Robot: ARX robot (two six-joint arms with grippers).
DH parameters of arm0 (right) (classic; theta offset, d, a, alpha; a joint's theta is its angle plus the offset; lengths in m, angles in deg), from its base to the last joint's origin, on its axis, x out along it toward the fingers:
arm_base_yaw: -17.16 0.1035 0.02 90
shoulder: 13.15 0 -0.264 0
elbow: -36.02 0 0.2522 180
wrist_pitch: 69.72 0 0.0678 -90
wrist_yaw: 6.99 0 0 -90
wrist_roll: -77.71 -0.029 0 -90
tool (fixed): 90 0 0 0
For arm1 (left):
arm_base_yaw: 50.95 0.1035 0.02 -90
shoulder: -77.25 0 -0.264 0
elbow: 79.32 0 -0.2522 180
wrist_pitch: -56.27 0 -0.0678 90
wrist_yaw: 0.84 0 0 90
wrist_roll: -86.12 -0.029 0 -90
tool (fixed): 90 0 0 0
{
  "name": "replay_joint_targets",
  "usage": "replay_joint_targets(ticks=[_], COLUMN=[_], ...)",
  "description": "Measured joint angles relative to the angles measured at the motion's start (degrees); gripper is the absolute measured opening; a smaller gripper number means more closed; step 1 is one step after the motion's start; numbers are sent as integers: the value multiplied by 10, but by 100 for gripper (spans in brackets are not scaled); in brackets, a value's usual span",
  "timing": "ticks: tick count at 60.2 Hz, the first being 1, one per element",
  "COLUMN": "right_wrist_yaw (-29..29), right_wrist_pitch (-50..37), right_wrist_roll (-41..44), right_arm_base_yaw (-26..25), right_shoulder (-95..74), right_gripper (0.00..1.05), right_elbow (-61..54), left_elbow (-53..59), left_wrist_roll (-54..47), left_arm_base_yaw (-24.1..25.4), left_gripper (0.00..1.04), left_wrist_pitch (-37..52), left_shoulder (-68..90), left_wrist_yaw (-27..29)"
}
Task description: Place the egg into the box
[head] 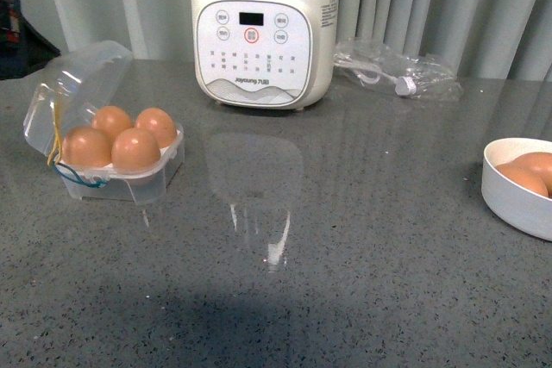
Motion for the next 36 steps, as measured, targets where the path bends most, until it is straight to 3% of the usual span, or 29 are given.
replay_joint_targets(ticks=[17,30,36], right_wrist_yaw=[0,0,0], right_wrist_pitch=[0,0,0], right_wrist_roll=[0,0,0], right_arm_base_yaw=[0,0,0], right_shoulder=[0,0,0], right_gripper=[97,97,97], right_elbow=[0,0,0], left_elbow=[10,11,14], left_wrist_roll=[-15,-27,-35], left_arm_base_yaw=[-107,-129,-129], left_gripper=[98,98,98], left_wrist_pitch=[-18,-44,-44], left_shoulder=[-23,-26,-45], left_wrist_yaw=[-5,-6,34])
